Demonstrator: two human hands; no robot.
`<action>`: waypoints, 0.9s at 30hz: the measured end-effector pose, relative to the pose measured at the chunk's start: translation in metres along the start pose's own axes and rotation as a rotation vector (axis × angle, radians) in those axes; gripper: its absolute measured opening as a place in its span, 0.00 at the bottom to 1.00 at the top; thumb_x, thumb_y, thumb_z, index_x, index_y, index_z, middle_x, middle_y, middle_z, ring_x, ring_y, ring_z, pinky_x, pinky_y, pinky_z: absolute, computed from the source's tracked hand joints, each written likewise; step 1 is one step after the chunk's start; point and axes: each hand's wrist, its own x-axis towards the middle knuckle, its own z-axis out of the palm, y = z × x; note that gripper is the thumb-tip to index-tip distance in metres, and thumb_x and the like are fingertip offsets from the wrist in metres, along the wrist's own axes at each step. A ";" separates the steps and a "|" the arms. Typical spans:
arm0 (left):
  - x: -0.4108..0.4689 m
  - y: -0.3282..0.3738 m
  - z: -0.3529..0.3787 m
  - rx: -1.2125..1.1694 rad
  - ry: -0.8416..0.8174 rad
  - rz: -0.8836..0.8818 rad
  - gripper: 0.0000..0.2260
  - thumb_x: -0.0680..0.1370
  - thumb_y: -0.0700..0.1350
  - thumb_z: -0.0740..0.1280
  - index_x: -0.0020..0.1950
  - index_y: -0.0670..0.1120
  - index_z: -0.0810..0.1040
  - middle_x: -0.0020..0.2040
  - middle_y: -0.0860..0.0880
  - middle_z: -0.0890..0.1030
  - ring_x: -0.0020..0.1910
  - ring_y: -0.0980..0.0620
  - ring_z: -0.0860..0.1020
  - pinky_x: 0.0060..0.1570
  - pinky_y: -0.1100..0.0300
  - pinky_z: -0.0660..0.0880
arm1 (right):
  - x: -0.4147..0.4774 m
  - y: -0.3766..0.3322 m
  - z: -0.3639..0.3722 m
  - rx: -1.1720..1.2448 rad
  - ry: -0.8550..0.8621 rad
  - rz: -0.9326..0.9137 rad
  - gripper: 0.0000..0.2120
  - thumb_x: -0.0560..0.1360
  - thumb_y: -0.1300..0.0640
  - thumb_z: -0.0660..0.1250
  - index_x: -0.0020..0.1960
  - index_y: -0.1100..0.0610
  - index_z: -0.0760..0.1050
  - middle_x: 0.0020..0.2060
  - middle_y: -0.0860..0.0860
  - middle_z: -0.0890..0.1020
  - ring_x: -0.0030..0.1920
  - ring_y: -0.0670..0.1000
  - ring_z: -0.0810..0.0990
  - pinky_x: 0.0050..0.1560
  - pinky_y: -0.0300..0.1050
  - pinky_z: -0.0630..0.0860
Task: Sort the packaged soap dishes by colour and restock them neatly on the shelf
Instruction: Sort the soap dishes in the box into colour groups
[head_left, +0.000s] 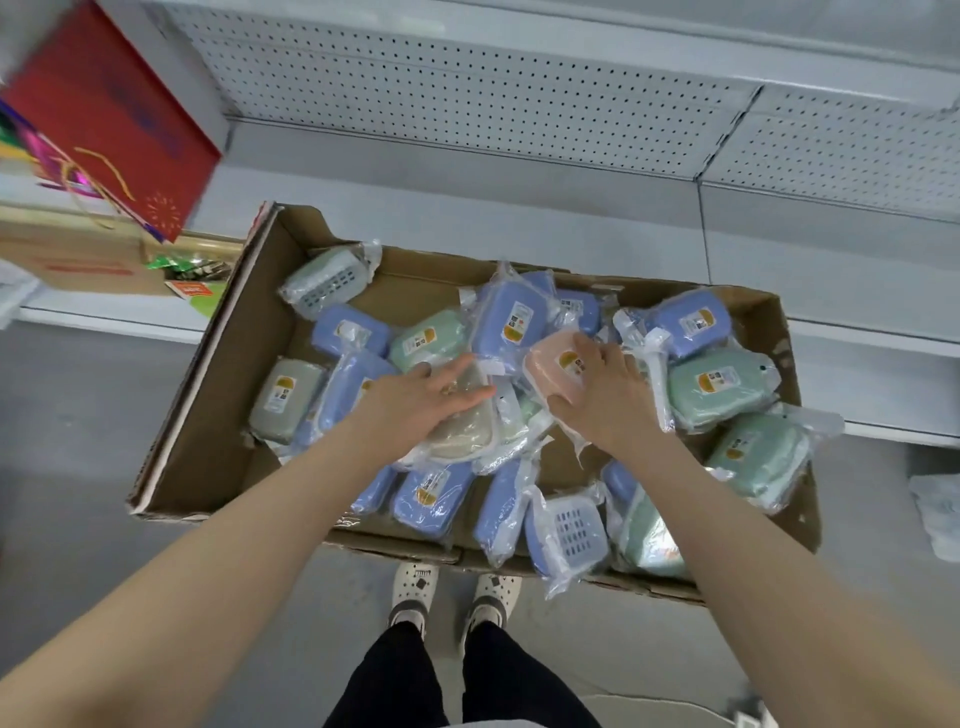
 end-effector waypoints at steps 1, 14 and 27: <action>0.001 -0.001 0.001 0.014 0.038 0.034 0.38 0.77 0.37 0.64 0.78 0.62 0.48 0.80 0.47 0.47 0.61 0.45 0.70 0.40 0.56 0.73 | -0.003 0.000 -0.001 -0.001 -0.002 0.024 0.39 0.71 0.42 0.66 0.75 0.52 0.55 0.67 0.59 0.68 0.63 0.62 0.70 0.62 0.56 0.70; 0.028 0.036 -0.049 -0.200 0.161 0.187 0.38 0.67 0.68 0.69 0.70 0.48 0.67 0.64 0.48 0.73 0.63 0.46 0.71 0.62 0.54 0.67 | -0.107 0.035 -0.050 0.034 0.269 0.371 0.36 0.70 0.41 0.67 0.72 0.48 0.56 0.64 0.56 0.70 0.62 0.61 0.71 0.60 0.57 0.71; 0.137 0.271 -0.156 -0.175 0.348 0.353 0.43 0.66 0.71 0.68 0.73 0.48 0.63 0.69 0.46 0.68 0.65 0.44 0.70 0.61 0.48 0.71 | -0.266 0.231 -0.099 0.111 0.553 0.667 0.33 0.68 0.44 0.70 0.68 0.53 0.65 0.55 0.55 0.75 0.54 0.61 0.74 0.49 0.53 0.73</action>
